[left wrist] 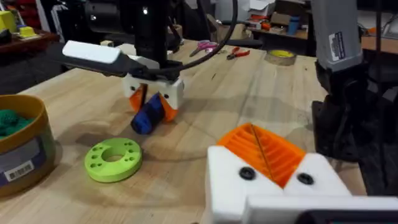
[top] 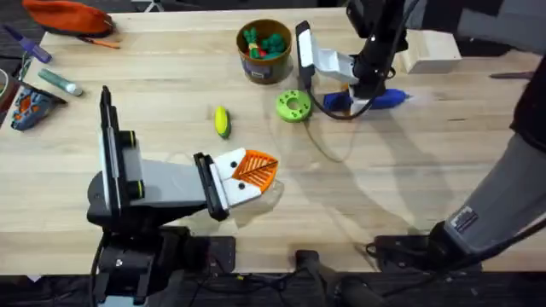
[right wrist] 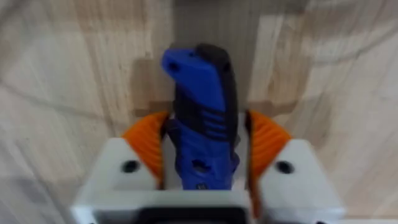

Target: Pick up the gripper from the table and insert it into the empty holder that is missing its gripper. Then pick up a screw, insert it into the mounting hole, and use the screwdriver to tighten it. Finally, clean up the table by picking up the vegetable and placing it into the bucket.

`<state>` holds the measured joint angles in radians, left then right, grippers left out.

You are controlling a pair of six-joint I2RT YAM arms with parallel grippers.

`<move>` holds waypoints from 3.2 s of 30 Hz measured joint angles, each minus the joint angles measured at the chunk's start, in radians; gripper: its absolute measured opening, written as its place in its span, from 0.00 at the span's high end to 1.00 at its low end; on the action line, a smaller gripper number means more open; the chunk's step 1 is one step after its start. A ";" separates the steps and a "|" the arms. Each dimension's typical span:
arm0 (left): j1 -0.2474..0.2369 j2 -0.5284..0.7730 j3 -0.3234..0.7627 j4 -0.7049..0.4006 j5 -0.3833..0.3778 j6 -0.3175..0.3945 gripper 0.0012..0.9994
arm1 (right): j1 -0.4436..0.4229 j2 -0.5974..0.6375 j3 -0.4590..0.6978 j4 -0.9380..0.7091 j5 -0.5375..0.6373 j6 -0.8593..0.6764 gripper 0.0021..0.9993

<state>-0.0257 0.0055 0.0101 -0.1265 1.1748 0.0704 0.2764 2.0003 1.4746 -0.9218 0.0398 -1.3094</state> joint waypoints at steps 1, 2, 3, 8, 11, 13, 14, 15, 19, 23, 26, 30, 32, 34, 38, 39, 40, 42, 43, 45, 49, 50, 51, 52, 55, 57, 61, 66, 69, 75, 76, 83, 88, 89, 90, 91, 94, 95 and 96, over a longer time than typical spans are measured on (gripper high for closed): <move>0.000 0.000 0.000 0.000 0.000 0.000 0.99 | 0.000 0.000 0.001 0.009 0.000 0.000 0.42; 0.000 0.000 0.000 0.000 0.000 0.000 0.99 | 0.000 0.000 0.003 0.013 0.001 0.000 0.28; 0.000 0.000 0.000 0.000 0.000 0.000 0.99 | 0.000 0.000 0.006 0.013 0.001 0.000 0.13; 0.000 0.000 0.000 0.000 0.000 0.000 0.99 | 0.003 0.000 0.008 0.013 0.001 0.006 0.03; 0.000 0.000 0.000 0.000 0.000 0.000 0.99 | 0.011 -0.004 0.008 0.010 0.002 0.024 0.03; 0.000 0.000 0.000 0.000 0.000 0.000 0.99 | 0.023 -0.019 0.008 0.009 0.002 0.039 0.03; 0.000 0.000 0.000 0.000 0.000 0.000 0.99 | 0.031 -0.033 0.008 0.009 0.002 0.049 0.03; 0.000 0.000 0.000 0.000 0.000 0.000 0.99 | 0.038 -0.050 0.008 0.009 0.002 0.058 0.03; 0.000 0.000 0.000 0.000 0.000 0.000 0.99 | 0.060 -0.156 0.008 0.009 0.001 0.118 0.03; 0.000 0.000 0.000 0.000 0.001 0.004 0.59 | 0.069 -0.291 0.008 0.011 -0.003 0.211 0.03; 0.000 0.000 0.000 0.000 0.001 0.004 0.11 | 0.070 -0.388 0.008 0.039 -0.037 0.292 0.03; 0.000 0.000 0.000 0.000 0.003 0.001 0.01 | 0.071 -0.502 0.008 0.100 -0.102 0.417 0.03; 0.000 0.000 0.000 0.000 0.003 0.001 0.01 | 0.071 -0.558 0.008 0.142 -0.124 0.482 0.03; 0.000 0.000 0.000 0.000 0.003 0.001 0.01 | 0.071 -0.611 0.008 0.183 -0.139 0.543 0.03; 0.000 0.000 0.000 0.011 -0.020 0.008 0.01 | 0.071 -0.710 0.008 0.254 -0.155 0.661 0.03; 0.000 0.000 -0.001 0.021 -0.027 0.008 0.01 | 0.071 -0.730 0.008 0.262 -0.158 0.689 0.03; 0.000 0.000 -0.002 0.042 -0.037 0.003 0.01 | 0.071 -0.753 0.008 0.265 -0.161 0.720 0.03; 0.001 0.000 -0.002 0.072 -0.066 -0.022 0.01 | 0.071 -0.795 0.008 0.264 -0.161 0.780 0.03; 0.003 0.000 -0.002 0.074 -0.083 -0.037 0.01 | 0.071 -0.812 0.008 0.263 -0.161 0.810 0.03; 0.014 0.000 0.000 0.069 -0.124 -0.065 0.01 | 0.071 -0.844 0.008 0.248 -0.161 0.865 0.03; 0.046 0.000 0.066 -0.062 -0.192 -0.081 0.01 | 0.071 -0.892 0.008 0.185 -0.161 0.939 0.03; 0.056 0.000 0.105 -0.130 -0.209 -0.076 0.01 | 0.071 -0.901 0.008 0.173 -0.161 0.950 0.03; 0.064 0.002 0.142 -0.192 -0.227 -0.067 0.01 | 0.071 -0.908 0.008 0.164 -0.161 0.957 0.03; 0.073 0.008 0.193 -0.262 -0.247 -0.053 0.01 | 0.071 -0.916 0.008 0.153 -0.161 0.965 0.03; 0.084 0.057 0.332 -0.416 -0.316 -0.002 0.01 | 0.071 -0.935 0.008 0.110 -0.161 0.986 0.03; 0.084 0.118 0.429 -0.504 -0.366 0.037 0.01 | 0.071 -0.948 0.008 0.078 -0.161 1.011 0.03; 0.084 0.285 0.615 -0.648 -0.466 0.099 0.01 | 0.071 -0.970 0.008 0.003 -0.141 1.090 0.03; 0.084 0.525 0.800 -0.795 -0.592 0.132 0.01 | 0.071 -0.986 0.008 -0.140 -0.060 1.210 0.03; 0.084 0.751 0.945 -0.894 -0.713 0.140 0.01 | 0.071 -0.986 0.003 -0.205 -0.005 1.280 0.03; 0.084 0.987 1.068 -0.962 -0.795 0.144 0.01 | 0.071 -0.986 -0.071 -0.212 0.041 1.361 0.03; 0.084 1.021 1.074 -0.961 -0.802 0.144 0.01 | 0.071 -0.986 -0.084 -0.215 0.045 1.372 0.03; 0.084 1.246 1.093 -0.949 -0.892 0.017 0.01 | 0.071 -0.986 -0.117 -0.220 0.051 1.418 0.03; 0.048 1.393 1.162 -0.967 -0.978 -0.124 0.01 | 0.071 -0.985 -0.117 -0.221 0.051 1.419 0.03; 0.031 1.423 1.179 -0.969 -0.999 -0.155 0.01 | 0.071 -0.986 -0.117 -0.221 0.051 1.419 0.03; 0.013 1.449 1.193 -0.969 -1.020 -0.183 0.01 | 0.071 -0.986 -0.117 -0.221 0.051 1.419 0.03; -0.007 1.478 1.207 -0.970 -1.043 -0.215 0.01 | 0.071 -0.985 -0.117 -0.221 0.051 1.419 0.03; -0.057 1.560 1.245 -0.970 -1.084 -0.296 0.01 | 0.071 -0.986 -0.117 -0.221 0.053 1.422 0.03; -0.071 1.587 1.252 -0.970 -1.093 -0.320 0.01 | 0.071 -0.985 -0.117 -0.221 0.053 1.422 0.03; -0.079 1.608 1.256 -0.971 -1.098 -0.339 0.01 | 0.071 -0.986 -0.117 -0.221 0.053 1.422 0.03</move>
<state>-0.1051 1.6135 1.2660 -1.0975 0.0763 -0.2689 0.3470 1.0146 1.3571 -1.1423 0.0932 0.1127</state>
